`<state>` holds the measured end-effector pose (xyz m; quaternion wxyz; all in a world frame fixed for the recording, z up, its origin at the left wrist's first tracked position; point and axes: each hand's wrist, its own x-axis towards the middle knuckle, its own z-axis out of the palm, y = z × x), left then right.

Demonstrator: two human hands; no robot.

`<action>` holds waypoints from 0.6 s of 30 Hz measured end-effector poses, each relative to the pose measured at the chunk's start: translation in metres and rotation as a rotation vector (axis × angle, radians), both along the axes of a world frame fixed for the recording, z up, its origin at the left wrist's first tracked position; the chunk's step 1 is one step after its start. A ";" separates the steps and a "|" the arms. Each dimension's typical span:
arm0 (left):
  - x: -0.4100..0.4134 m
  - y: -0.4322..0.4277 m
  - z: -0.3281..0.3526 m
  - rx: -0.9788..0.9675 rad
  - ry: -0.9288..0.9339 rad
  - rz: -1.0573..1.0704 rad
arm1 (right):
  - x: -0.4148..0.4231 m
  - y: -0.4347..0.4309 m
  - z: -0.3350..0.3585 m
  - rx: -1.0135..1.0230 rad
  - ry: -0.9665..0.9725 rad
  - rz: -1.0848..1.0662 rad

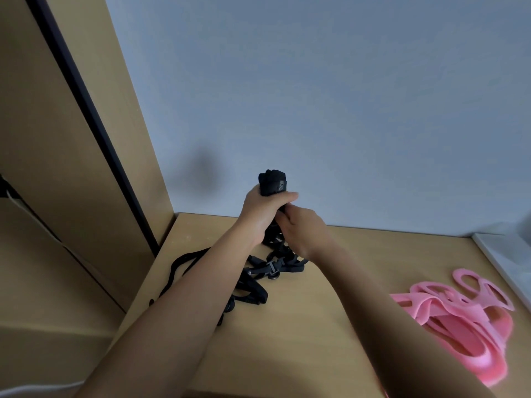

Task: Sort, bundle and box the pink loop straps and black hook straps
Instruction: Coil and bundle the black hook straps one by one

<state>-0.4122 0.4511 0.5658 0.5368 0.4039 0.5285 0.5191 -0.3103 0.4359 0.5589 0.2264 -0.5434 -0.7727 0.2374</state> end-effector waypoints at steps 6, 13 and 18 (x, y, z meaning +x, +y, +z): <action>-0.006 -0.001 0.009 -0.084 -0.446 0.018 | 0.002 0.002 -0.003 -0.010 0.391 -0.110; 0.000 -0.010 0.004 -0.141 -0.363 -0.199 | 0.008 0.001 -0.002 -0.260 0.518 0.073; -0.003 -0.014 0.003 -0.164 -0.209 -0.272 | 0.018 0.003 0.003 -0.292 0.339 0.223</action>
